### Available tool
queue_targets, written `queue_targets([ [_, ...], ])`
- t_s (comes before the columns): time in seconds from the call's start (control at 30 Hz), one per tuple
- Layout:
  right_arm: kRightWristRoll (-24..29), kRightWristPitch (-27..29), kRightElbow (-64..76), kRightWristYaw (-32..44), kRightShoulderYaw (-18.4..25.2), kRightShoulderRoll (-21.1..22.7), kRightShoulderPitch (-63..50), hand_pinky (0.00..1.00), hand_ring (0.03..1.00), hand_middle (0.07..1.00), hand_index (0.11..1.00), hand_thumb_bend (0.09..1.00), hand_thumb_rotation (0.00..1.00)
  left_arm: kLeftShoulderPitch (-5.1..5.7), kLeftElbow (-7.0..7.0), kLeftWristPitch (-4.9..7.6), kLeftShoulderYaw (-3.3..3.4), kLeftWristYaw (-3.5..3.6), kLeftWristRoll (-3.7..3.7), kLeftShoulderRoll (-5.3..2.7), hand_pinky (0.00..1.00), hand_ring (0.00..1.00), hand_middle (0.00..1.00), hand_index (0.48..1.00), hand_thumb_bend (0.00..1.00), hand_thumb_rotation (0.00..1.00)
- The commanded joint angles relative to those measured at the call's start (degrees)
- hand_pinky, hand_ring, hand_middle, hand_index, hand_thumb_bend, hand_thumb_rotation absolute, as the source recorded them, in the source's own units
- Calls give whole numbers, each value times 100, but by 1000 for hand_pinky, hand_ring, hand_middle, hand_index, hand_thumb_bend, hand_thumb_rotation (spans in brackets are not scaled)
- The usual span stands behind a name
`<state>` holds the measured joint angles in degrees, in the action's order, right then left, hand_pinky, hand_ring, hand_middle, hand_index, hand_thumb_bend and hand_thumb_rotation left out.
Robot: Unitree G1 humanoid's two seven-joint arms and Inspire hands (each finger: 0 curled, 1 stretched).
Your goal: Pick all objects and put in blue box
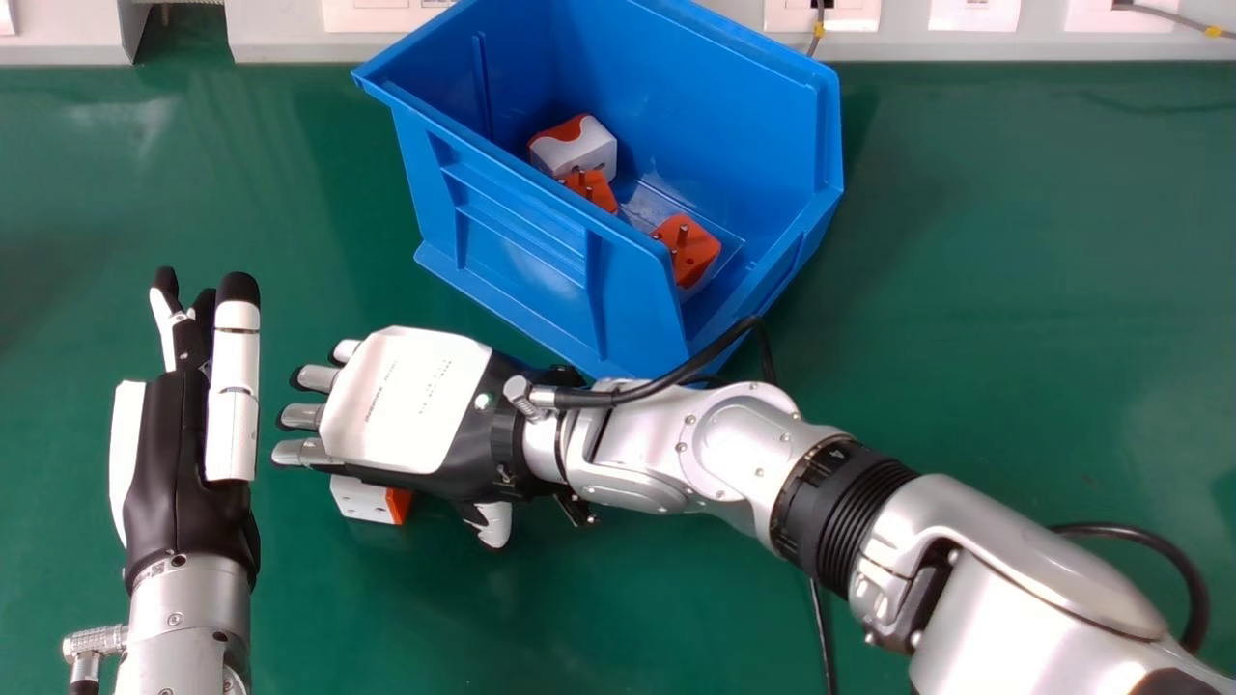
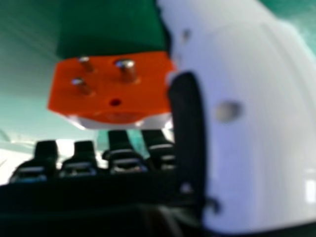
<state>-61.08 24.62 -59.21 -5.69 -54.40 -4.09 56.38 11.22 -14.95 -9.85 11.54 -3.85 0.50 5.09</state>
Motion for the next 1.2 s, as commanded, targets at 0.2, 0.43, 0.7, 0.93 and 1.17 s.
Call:
queue_targets([
  [0.2, 558, 133, -38, 311, 336, -143, -80, 904, 982, 970, 935, 401, 11, 47, -272, -68, -24, 32, -3, 3, 1000, 1000, 1000, 1000, 470, 1000],
  [0.43, 655, 120, -78, 361, 400, -176, -111, 875, 976, 970, 932, 379, 2, 57, -316, -92, -24, 25, 12, -17, 1000, 1000, 1000, 1000, 469, 1000],
  [0.7, 418, 50, -149, -633, 294, -184, -240, 704, 819, 829, 815, 446, 0, 70, -329, -86, -32, -35, -59, -27, 1000, 1000, 1000, 1000, 468, 1000],
  [0.93, 151, -178, -296, -1179, 106, -210, -210, 418, 599, 649, 663, 480, 0, 49, -272, -63, -21, -68, -96, -41, 1000, 1000, 996, 1000, 468, 1000],
  [1.17, 417, -54, -399, -1021, 275, -240, -225, 259, 429, 537, 584, 498, 0, 32, -296, -124, -25, -87, -100, -46, 1000, 1000, 993, 1000, 471, 1000],
])
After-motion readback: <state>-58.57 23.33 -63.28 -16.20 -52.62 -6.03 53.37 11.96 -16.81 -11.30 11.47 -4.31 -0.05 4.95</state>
